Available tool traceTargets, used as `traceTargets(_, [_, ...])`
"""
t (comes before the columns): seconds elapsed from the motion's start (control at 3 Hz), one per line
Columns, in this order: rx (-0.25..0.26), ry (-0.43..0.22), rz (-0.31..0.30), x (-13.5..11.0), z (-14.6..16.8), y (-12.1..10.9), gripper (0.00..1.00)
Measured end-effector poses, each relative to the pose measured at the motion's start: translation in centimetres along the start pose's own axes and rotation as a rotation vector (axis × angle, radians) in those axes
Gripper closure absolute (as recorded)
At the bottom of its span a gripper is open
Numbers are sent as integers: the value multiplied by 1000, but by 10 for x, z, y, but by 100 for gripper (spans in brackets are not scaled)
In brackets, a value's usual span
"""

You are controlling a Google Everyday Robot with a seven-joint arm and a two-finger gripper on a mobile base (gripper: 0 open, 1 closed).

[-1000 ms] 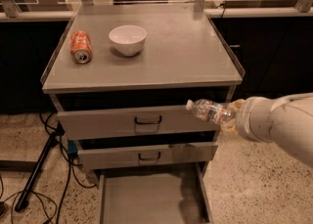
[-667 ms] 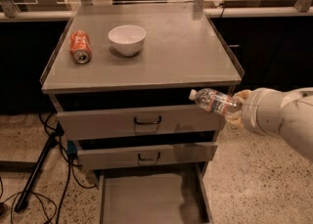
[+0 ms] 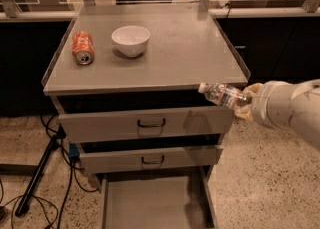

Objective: Pick water bottle from bottom drawer and place on counter

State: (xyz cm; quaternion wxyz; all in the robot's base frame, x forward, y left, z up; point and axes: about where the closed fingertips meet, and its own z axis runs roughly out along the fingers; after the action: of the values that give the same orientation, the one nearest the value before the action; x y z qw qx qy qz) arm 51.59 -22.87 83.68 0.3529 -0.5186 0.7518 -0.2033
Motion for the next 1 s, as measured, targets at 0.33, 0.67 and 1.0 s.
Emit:
traceTargets(0.33, [72,11,55,-3,14,-70,100])
traceTargets(0.67, [83,6,58,-7,14,-77,100])
traceTargets(1.0, [73,-8,61,-14,24,-93,100])
